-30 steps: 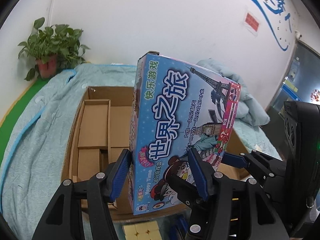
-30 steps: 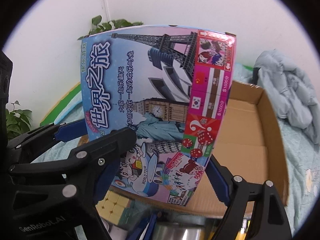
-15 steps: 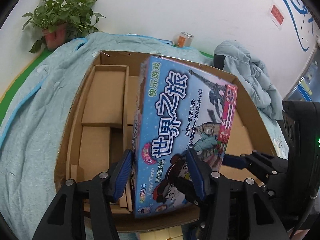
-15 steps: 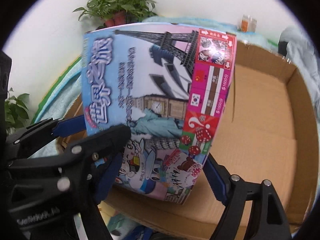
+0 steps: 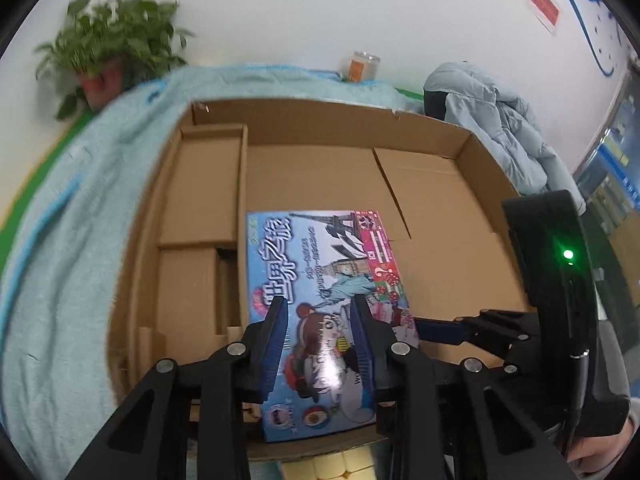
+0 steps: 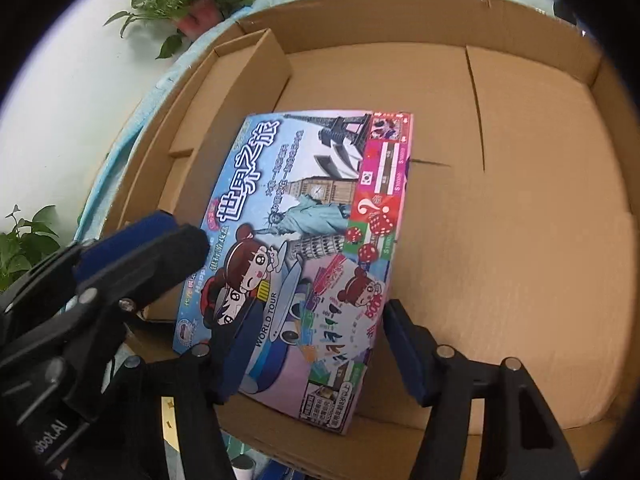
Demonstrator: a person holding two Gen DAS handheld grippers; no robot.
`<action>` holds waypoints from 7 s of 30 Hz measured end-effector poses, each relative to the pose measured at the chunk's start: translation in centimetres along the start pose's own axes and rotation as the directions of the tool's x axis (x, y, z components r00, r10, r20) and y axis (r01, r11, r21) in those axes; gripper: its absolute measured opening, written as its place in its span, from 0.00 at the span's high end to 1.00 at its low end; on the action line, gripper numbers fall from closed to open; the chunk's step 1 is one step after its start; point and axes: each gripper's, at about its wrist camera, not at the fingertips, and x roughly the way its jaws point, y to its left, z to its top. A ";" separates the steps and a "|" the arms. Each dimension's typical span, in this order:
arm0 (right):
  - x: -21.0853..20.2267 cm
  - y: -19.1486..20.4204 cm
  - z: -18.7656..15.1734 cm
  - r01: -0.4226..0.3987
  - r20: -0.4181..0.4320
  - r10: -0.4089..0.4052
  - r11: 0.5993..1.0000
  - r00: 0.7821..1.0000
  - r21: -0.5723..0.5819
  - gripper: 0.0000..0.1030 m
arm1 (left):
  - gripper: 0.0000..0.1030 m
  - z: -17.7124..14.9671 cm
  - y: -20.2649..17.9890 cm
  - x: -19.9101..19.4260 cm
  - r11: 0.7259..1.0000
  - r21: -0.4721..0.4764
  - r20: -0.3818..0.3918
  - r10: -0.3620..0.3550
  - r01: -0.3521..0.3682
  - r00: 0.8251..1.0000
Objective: Organize rigid objects
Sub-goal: 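Lay the game box flat beside the divider and open both tools, then grasp the silver metal can with both tools, then lift the silver can with both tools and carry it over the box, then set the silver can down beside the game box and open both tools, then move both tools to the yellow jar and close them on it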
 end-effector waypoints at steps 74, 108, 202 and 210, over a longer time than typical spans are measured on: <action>-12.0 -0.1 -29.1 0.031 0.185 -0.017 0.997 0.983 -0.069 0.29 | 0.21 -23.9 -12.1 -13.0 0.910 -0.127 -0.111 -0.408 0.394 0.906; -8.7 -2.5 -24.3 -0.194 0.087 0.191 0.981 0.978 0.030 0.18 | 0.25 -23.2 -13.5 -8.6 0.930 -0.100 -0.209 -0.367 0.354 0.906; -15.1 -4.1 -19.0 0.203 0.371 -0.226 0.974 0.901 0.100 0.23 | 0.01 -15.6 -11.9 -15.9 0.994 0.018 0.299 0.098 -0.108 0.949; -16.1 -3.1 -21.2 0.185 0.401 -0.194 0.981 0.895 0.061 0.25 | 0.56 -16.8 -11.9 -17.3 1.000 -0.003 0.292 0.014 -0.014 0.956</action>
